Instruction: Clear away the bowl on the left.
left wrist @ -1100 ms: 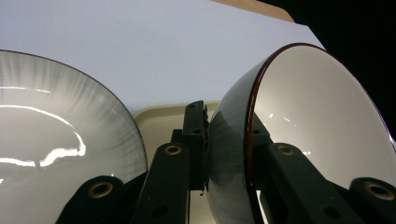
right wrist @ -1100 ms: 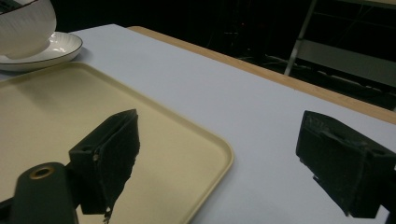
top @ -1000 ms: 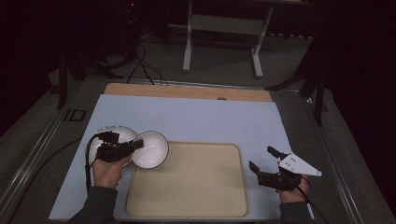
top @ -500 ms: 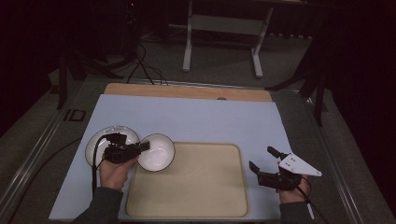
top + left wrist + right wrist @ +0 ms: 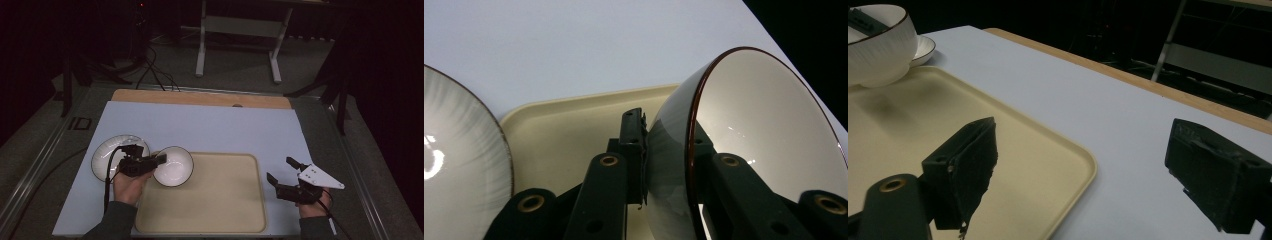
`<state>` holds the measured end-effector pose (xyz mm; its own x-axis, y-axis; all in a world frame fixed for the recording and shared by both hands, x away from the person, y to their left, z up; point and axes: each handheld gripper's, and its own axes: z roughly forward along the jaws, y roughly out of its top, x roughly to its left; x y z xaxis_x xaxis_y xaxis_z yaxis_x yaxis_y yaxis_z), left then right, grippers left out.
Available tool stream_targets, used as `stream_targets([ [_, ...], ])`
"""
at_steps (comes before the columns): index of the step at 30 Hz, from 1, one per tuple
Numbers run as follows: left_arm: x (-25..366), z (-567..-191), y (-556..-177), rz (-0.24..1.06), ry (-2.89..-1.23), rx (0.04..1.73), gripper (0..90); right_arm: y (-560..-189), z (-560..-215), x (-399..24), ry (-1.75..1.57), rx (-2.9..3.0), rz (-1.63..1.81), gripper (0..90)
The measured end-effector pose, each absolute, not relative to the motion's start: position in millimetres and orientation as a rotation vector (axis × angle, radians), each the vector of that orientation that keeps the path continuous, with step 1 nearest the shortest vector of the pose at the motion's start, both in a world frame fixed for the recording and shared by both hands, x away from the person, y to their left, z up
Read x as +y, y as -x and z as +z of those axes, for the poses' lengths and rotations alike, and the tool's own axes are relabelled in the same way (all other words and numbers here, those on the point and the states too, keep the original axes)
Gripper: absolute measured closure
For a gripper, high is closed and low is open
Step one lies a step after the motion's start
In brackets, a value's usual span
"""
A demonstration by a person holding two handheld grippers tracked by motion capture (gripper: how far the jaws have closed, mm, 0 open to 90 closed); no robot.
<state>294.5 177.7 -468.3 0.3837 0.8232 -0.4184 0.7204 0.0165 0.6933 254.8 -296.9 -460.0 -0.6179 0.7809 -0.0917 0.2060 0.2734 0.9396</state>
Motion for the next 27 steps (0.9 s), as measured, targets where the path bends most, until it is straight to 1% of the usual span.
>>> stream_targets([
  [27, 154, -476, -296, 0.122, -1.787, 1.339, 77.8, -255, -460, -297, -0.883, 1.992, 1.349, 13.2],
])
